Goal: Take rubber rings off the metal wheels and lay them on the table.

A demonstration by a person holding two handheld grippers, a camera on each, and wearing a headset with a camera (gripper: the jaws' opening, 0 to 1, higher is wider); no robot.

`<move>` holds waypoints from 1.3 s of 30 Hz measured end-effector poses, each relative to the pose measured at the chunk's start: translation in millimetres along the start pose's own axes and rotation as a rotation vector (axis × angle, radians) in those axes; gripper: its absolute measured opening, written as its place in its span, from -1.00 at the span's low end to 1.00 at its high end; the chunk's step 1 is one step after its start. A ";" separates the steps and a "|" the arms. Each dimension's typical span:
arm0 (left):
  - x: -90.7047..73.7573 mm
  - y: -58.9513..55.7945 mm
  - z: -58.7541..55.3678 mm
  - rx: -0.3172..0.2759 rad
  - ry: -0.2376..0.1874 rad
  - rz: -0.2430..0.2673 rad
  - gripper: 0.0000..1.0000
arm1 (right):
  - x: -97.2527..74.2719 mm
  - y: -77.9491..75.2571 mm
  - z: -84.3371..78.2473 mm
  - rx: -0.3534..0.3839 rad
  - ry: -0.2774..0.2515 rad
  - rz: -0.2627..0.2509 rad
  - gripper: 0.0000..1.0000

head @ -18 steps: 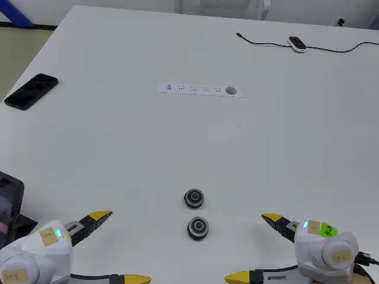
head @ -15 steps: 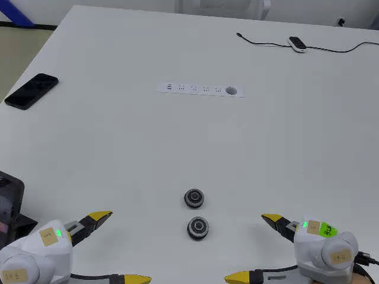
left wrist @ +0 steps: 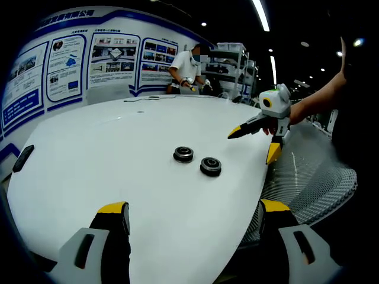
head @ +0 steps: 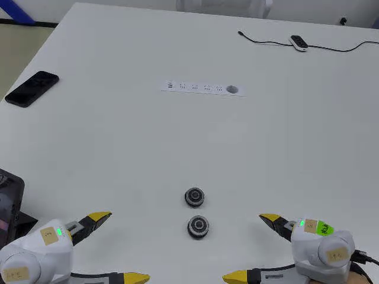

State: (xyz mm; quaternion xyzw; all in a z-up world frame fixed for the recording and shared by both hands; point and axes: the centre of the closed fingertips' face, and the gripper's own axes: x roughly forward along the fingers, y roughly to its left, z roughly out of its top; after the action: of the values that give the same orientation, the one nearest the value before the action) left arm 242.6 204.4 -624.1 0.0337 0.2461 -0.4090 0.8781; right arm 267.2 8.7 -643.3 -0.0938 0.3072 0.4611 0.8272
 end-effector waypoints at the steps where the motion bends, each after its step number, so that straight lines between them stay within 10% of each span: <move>1: 0.2 0.0 -0.1 -0.002 0.001 -0.001 0.83 | 0.4 0.4 0.2 0.001 0.001 0.001 0.96; 39: 29.4 -4.5 7.9 0.054 0.072 -0.055 0.49 | 28.1 23.4 16.4 0.090 -0.001 0.070 0.61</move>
State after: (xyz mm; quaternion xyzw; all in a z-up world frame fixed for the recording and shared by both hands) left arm 258.6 178.7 -630.1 0.0653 0.2673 -0.4378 0.8559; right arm 265.8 48.8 -644.0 -0.0454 0.3301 0.4756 0.8141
